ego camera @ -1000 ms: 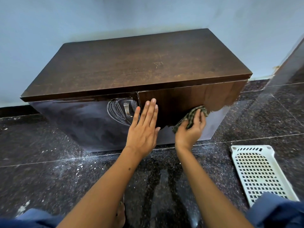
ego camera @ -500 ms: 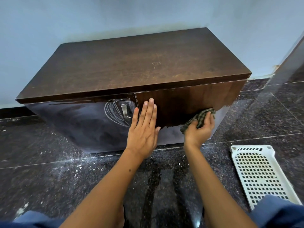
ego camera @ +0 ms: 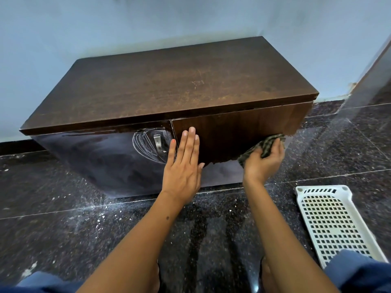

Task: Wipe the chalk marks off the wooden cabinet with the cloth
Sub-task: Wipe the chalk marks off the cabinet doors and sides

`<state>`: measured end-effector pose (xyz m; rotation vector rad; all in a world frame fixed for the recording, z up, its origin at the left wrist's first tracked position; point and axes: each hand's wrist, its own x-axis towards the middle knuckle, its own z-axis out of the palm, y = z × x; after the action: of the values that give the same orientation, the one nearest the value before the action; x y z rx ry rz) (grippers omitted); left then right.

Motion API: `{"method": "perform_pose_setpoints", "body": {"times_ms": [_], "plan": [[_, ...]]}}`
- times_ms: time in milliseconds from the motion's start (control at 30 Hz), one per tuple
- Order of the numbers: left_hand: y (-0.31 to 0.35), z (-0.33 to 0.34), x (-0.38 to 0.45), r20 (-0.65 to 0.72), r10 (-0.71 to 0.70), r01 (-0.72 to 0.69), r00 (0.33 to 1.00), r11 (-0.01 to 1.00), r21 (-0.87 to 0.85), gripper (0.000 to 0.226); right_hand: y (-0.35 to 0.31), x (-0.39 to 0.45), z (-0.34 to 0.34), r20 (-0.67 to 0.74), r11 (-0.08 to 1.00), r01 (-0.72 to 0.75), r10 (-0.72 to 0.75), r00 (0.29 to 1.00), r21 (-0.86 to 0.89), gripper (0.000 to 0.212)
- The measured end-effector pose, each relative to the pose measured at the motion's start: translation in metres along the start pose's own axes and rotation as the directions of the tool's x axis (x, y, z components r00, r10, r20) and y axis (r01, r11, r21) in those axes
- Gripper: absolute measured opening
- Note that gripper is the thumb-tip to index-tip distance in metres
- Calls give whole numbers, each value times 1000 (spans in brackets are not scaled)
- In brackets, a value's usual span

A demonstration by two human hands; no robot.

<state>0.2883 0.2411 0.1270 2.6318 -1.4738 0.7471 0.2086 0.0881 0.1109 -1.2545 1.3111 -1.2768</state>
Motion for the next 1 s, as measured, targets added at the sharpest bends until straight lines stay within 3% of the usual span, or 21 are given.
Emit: {"method": "perform_pose_setpoints", "body": {"times_ms": [167, 333, 500, 700, 867, 1000], "plan": [[7, 0, 0, 5, -45, 45, 999, 999, -25, 63, -5, -10, 2, -2, 988, 150, -150, 989, 32, 54], [8, 1, 1, 13, -60, 60, 998, 998, -16, 63, 0, 10, -3, -2, 998, -65, 65, 998, 5, 55], [12, 0, 1, 28, -85, 86, 996, 996, -30, 64, -3, -7, 1, 8, 990, 138, -139, 990, 16, 55], [10, 1, 0, 19, -76, 76, 997, 997, -13, 63, 5, 18, -7, -24, 994, -112, 112, 993, 12, 55], [15, 3, 2, 23, -107, 108, 994, 993, -39, 63, 0, 5, -2, 3, 988, 153, -153, 988, -26, 55], [15, 6, 1, -1, -113, 113, 994, 992, -49, 63, 10, 8, -3, 11, 999, -32, 32, 999, 8, 56]]}}
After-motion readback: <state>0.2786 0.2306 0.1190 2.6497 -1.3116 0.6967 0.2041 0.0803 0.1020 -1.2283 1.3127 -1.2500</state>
